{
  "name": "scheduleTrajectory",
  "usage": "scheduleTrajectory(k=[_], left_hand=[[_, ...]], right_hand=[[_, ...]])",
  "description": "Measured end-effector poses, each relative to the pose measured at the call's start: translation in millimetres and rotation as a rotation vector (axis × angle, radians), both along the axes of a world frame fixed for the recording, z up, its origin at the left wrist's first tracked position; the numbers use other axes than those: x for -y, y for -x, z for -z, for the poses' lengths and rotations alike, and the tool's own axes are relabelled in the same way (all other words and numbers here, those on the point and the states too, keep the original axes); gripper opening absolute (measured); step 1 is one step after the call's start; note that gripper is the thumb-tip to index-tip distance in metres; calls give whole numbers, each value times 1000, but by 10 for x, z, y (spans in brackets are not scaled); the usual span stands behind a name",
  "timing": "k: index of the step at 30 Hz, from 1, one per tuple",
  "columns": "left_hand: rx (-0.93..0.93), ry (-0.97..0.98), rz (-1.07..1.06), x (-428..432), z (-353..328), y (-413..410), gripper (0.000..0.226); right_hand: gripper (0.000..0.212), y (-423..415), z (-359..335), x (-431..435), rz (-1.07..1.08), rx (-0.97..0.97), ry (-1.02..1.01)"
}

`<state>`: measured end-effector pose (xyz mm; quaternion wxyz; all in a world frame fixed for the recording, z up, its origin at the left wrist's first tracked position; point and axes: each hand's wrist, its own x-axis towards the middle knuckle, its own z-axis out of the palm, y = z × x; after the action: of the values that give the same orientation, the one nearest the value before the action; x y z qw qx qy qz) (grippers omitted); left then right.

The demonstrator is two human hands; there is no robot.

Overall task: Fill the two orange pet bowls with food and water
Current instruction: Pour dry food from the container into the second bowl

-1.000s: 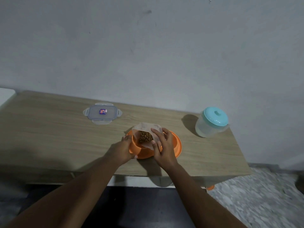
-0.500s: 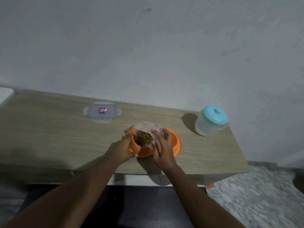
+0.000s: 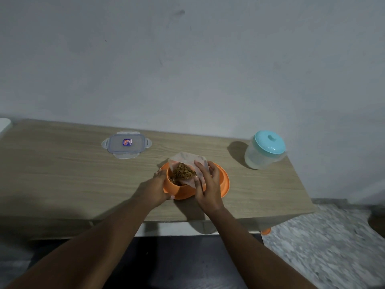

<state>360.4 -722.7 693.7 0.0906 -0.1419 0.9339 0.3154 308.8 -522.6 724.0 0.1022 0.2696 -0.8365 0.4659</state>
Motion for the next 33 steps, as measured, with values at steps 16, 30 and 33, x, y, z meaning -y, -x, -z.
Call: scheduleTrajectory(k=[16,30,33], left_hand=[[-13,3,32,-26,-87,-14,104],[-113,-229,-75,149,-453,130,107],[-175,-470,-110,308,-600,272,131]], right_hand=[[36,384,-12,-14,360,825,542],[33,462,-187,4,252,856,510],[30,473,-307,105,214,875,481]])
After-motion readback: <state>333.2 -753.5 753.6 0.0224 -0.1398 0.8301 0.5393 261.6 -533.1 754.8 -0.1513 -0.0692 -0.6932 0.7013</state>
